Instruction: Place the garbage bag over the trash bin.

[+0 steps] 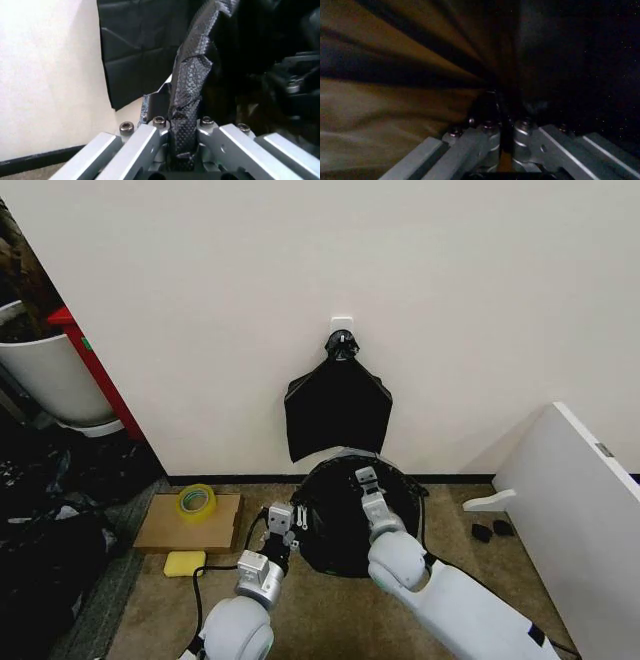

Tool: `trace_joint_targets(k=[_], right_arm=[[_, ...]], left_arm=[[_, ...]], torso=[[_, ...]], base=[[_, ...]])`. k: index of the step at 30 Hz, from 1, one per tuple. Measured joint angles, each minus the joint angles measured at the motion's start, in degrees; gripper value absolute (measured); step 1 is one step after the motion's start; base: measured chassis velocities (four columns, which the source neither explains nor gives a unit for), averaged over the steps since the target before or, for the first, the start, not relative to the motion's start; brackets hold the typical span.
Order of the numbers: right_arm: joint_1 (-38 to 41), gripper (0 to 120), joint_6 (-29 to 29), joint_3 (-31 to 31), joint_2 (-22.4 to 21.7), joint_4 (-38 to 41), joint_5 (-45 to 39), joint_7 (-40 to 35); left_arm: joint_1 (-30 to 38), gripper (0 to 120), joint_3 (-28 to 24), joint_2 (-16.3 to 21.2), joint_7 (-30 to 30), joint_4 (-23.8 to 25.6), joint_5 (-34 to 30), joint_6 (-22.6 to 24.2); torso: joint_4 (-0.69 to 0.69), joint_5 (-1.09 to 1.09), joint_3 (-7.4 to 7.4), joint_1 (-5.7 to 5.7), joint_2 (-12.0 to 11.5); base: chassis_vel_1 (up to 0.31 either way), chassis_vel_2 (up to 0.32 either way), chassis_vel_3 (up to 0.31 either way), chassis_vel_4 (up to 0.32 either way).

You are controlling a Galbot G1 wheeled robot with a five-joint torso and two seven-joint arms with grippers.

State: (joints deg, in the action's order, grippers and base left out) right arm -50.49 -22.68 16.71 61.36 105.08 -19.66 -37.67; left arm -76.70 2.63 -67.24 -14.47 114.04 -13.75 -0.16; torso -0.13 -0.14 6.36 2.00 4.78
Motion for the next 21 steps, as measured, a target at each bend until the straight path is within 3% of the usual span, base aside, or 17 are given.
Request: trace_joint_targets(k=[4, 10, 12, 16, 21], right_arm=[[0.5, 0, -4.8, 0.5, 0.6, 4.3, -15.0, -2.0], [1.9, 0, -10.1, 0.5, 1.1, 5.1, -24.3, -3.9], [3.2, 0, -14.7, 0.1, 1.1, 5.1, -29.8, -4.4], [4.2, 0, -17.1, 0.7, 1.4, 2.7, -29.0, -4.5], [4.4, 0, -15.5, 1.0, 1.7, 0.0, -23.5, -3.9]], left_arm=[[0.7, 1, -0.5, -0.3, 0.2, -0.9, 0.5, -0.5], [1.1, 1, -0.3, -0.2, 1.3, -1.5, 1.4, -2.7], [1.4, 1, 0.2, -0.1, 3.0, -2.2, 2.4, -5.9], [1.4, 1, 0.3, -0.2, 4.1, -2.2, 2.6, -7.7], [1.4, 1, 0.4, -0.2, 4.3, -2.0, 2.7, -8.1]], torso=[[0.00, 0.00, 0.00, 0.00, 0.0], [0.00, 0.00, 0.00, 0.00, 0.0], [0.00, 0.00, 0.00, 0.00, 0.0], [0.00, 0.00, 0.00, 0.00, 0.0], [0.00, 0.00, 0.00, 0.00, 0.0]], base=[[0.000, 0.000, 0.000, 0.000], [0.000, 0.000, 0.000, 0.000], [0.000, 0.000, 0.000, 0.000], [0.000, 0.000, 0.000, 0.000], [0.000, 0.000, 0.000, 0.000]])
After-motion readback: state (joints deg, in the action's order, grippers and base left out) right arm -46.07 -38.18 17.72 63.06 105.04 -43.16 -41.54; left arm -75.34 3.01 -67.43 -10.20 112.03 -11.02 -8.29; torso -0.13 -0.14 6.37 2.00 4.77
